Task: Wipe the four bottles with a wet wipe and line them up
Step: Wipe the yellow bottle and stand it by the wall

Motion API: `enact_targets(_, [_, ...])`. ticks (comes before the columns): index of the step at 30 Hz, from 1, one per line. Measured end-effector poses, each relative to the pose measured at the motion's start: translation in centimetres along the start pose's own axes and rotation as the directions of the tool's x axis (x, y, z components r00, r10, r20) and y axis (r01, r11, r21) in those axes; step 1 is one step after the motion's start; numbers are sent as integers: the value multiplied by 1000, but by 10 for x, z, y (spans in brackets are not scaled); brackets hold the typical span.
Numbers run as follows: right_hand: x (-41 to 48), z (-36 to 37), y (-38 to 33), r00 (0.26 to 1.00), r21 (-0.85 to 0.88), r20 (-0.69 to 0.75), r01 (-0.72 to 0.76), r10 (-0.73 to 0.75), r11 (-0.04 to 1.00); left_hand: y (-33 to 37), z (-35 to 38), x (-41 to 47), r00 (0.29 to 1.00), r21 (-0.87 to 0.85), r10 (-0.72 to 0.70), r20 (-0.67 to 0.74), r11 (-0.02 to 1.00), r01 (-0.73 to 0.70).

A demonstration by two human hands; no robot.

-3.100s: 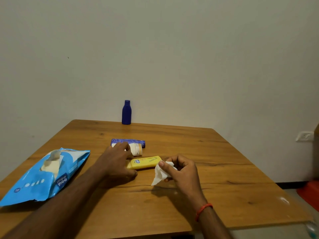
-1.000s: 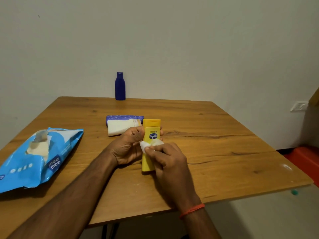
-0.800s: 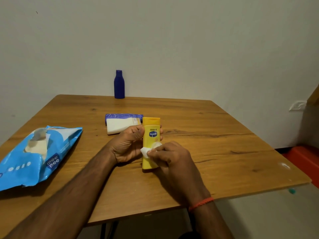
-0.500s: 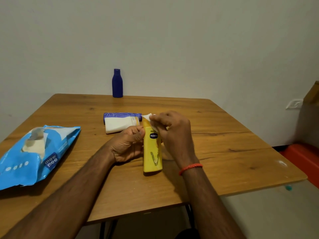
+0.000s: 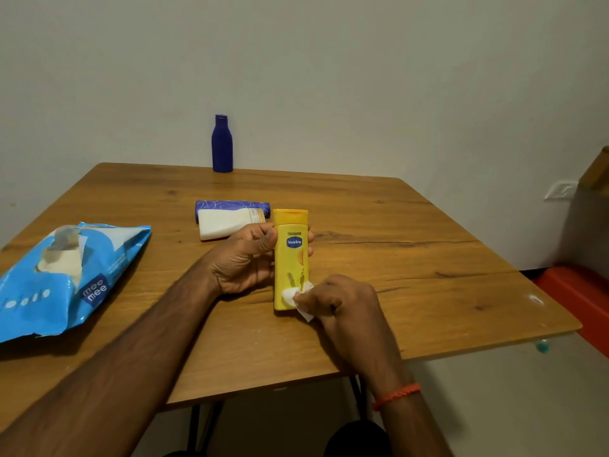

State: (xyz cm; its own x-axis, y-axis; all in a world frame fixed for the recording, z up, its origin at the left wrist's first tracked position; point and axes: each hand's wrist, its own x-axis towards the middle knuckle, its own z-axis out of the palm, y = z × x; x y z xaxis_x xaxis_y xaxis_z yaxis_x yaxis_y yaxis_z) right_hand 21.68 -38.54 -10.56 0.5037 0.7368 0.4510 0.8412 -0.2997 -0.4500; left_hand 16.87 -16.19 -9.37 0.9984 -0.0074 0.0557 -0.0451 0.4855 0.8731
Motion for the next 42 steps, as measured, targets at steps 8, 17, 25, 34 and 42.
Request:
enact_targets(8, [70, -12, -19, 956, 89, -294, 35, -8, 995, 0, -1, 0, 1000, 9, -17, 2, 1000, 17])
enact_targets(17, [11, 12, -14, 982, 34, -160, 106, -100, 994, -3, -1, 1, 999, -22, -13, 47, 1000, 14])
enact_targets(25, [26, -16, -9, 985, -94, -29, 166, -169, 982, -1, 1, 3, 999, 108, -25, -24, 994, 27])
enact_targets(34, [55, -3, -18, 888, -58, -439, 126, -139, 990, 3, 12, -3, 998, 214, 14, -65, 977, 0])
enact_targets(42, [0, -5, -3, 953, -159, 104, 297, -283, 942, 2, 12, 1, 1000, 52, 19, 25, 998, -20])
